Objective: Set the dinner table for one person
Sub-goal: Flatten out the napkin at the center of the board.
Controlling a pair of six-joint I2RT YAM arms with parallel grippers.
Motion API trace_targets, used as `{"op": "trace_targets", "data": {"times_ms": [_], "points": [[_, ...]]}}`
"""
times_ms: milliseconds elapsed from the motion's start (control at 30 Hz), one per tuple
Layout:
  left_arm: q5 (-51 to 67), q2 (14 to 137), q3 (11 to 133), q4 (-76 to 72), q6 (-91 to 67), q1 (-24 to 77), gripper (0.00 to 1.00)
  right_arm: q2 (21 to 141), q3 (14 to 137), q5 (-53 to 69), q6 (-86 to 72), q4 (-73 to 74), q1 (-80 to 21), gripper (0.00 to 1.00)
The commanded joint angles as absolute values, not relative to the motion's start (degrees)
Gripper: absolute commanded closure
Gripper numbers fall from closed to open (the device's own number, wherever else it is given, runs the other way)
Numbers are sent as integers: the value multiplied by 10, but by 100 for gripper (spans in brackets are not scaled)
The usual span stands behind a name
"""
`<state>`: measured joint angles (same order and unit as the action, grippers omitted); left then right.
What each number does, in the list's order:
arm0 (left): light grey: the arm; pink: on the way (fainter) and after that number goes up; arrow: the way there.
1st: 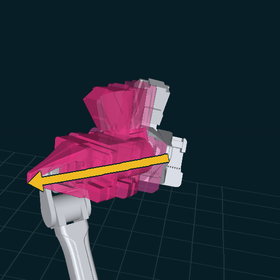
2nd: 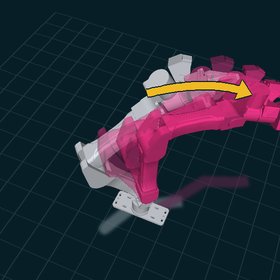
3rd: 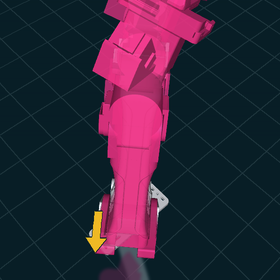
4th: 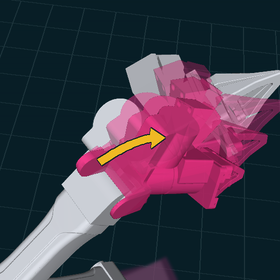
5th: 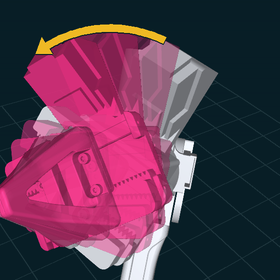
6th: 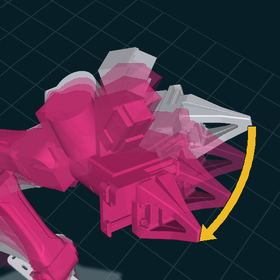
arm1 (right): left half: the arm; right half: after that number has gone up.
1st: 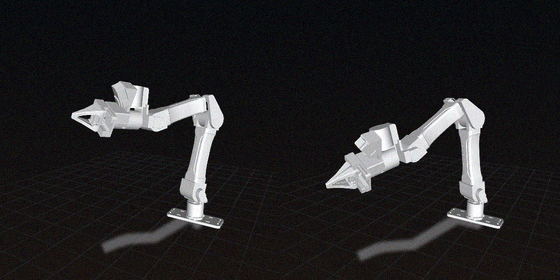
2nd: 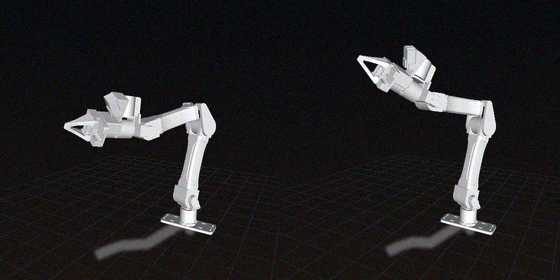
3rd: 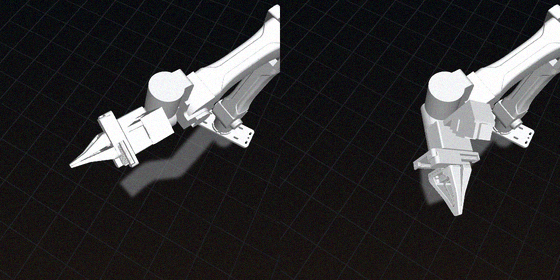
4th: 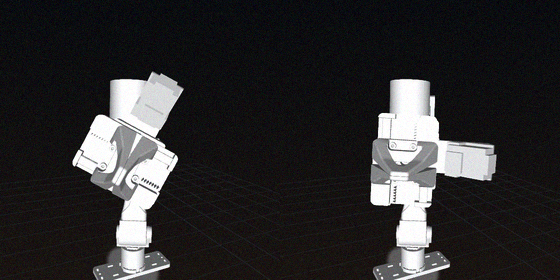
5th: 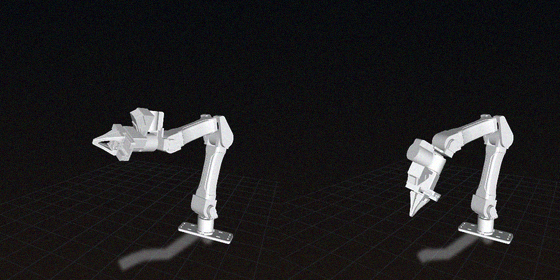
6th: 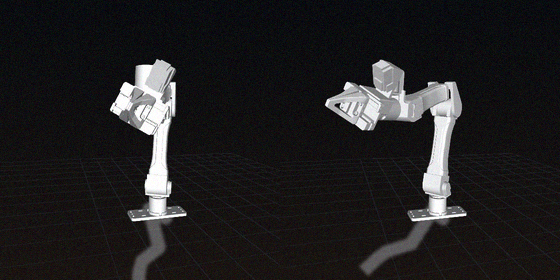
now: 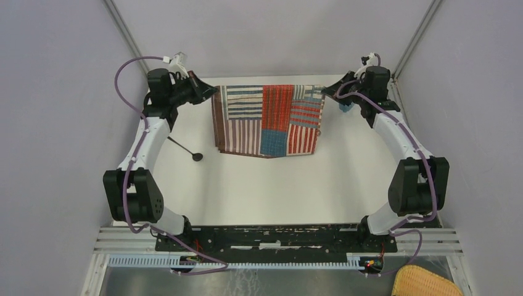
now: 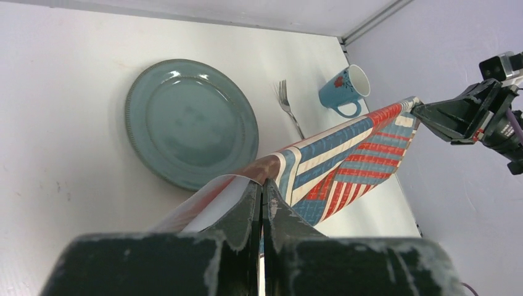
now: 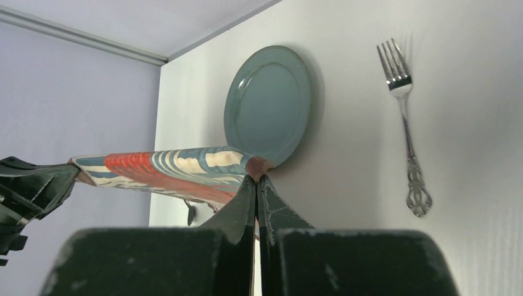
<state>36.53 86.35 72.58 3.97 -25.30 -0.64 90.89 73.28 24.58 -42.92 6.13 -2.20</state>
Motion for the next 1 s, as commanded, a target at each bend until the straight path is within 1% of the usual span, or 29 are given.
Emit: {"op": "trace_targets", "data": {"times_ms": [0, 133, 367, 500, 733, 867, 967], "points": [[332, 841, 720, -50, -289, -53, 98, 900, 743, 174, -443, 9, -8, 100], [363, 866, 723, -73, -309, -69, 98, 924, 767, 181, -448, 10, -3, 100], [378, 914, 731, -121, -340, -69, 98, 979, 819, 194, -458, 4, -4, 100], [383, 951, 763, -133, -352, -69, 98, 1029, 893, 197, -447, 16, -3, 100], [391, 1013, 855, -138, -375, -69, 98, 1123, 1047, 219, -448, 46, -3, 100], [396, 997, 882, -131, -376, -69, 98, 1110, 1085, 233, -441, 53, -3, 100], [394, 950, 847, -145, -380, -65, 98, 1059, 1046, 245, -448, 27, -3, 100]]}}
